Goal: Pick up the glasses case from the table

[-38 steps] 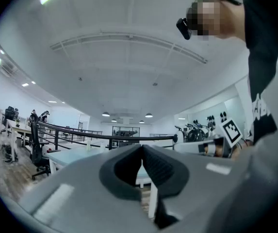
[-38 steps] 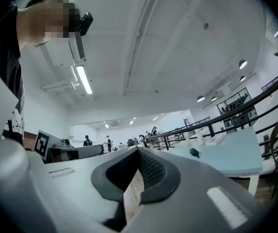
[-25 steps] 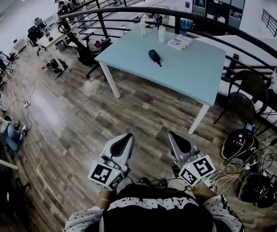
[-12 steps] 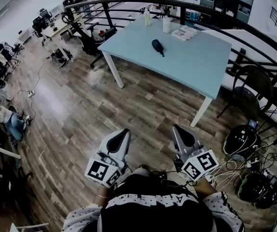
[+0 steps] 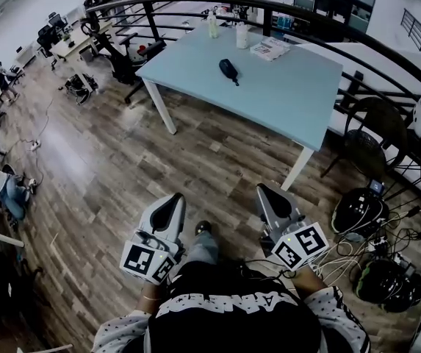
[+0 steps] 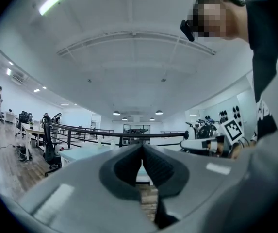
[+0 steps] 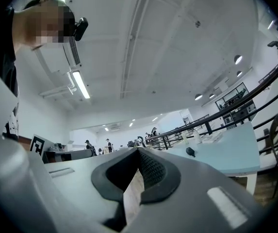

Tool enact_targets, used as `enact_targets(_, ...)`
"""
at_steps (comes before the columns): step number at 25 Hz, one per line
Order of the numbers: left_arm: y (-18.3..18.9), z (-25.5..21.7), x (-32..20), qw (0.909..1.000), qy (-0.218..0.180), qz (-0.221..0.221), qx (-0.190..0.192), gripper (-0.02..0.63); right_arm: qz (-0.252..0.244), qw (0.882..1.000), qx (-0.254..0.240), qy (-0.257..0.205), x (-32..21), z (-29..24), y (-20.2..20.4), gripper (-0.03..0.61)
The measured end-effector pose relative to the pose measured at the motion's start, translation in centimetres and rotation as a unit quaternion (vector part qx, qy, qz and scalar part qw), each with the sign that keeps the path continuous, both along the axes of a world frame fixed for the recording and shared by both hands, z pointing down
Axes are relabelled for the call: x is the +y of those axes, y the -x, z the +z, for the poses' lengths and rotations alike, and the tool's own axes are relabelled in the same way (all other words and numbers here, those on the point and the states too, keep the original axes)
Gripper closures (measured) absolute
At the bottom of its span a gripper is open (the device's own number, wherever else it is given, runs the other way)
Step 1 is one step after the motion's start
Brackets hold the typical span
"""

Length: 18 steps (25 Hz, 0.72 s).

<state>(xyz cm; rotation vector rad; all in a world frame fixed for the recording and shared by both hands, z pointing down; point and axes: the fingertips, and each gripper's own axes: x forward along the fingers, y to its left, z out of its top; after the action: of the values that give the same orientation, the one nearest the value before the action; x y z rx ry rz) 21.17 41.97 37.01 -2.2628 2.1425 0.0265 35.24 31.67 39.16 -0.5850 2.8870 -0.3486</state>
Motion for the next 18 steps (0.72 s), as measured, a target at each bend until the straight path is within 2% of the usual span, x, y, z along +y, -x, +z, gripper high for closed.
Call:
enact_targets(9,4.4,0.0,-6.0,0.9988,-0.020,0.042,0.017,0.614,0.044,0.998,0.031,-0.017,-4.3,-0.6,3.3,0.572)
enact_targets(18,9.6,0.2,-11.3,0.9975,-0.019,0.066,0.016,0.614,0.074,0.996,0.051,-0.016,-8.2,-0.8,7.7,0.573)
